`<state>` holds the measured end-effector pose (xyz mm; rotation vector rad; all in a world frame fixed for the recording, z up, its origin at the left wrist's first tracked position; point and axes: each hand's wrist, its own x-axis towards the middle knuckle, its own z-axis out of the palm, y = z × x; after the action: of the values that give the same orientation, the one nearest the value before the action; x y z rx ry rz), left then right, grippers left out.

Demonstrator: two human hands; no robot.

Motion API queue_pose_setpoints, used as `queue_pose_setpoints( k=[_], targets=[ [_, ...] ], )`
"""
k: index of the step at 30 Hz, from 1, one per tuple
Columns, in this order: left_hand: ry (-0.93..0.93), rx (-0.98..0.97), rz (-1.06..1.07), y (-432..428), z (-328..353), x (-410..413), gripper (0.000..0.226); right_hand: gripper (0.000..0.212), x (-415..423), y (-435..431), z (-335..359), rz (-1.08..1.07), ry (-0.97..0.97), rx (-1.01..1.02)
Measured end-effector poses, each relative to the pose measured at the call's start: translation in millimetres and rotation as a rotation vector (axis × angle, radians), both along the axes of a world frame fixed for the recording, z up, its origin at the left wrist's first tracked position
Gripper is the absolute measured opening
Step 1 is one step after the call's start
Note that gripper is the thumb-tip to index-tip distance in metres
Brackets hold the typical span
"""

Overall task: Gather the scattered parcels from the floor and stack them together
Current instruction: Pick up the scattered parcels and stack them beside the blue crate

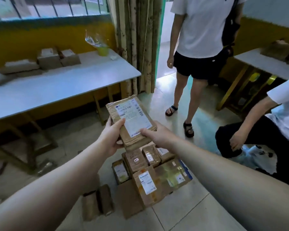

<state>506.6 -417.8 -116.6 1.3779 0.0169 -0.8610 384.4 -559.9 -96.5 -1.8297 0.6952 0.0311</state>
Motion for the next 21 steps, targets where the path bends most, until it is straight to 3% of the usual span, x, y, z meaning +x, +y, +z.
queue_pose_setpoints(
  k=[7, 11, 15, 21],
  targets=[
    [0.031, 0.098, 0.092, 55.5, -66.8, 49.6, 0.061, 0.052, 72.7, 19.8, -62.0, 0.405, 0.223, -0.045],
    [0.047, 0.148, 0.126, 69.9, -122.4, 89.1, 0.056, 0.062, 118.7, 30.7, -116.2, 0.441, 0.298, -0.05],
    [0.105, 0.187, 0.163, 70.2, -197.7, 115.0, 0.064, 0.078, 146.7, 14.4, -190.1, 0.463, 0.347, -0.109],
    [0.213, 0.341, 0.234, 61.3, -337.1, 124.6, 0.059, 0.076, 170.7, -26.3, -333.4, 0.515, 0.441, -0.285]
  ],
)
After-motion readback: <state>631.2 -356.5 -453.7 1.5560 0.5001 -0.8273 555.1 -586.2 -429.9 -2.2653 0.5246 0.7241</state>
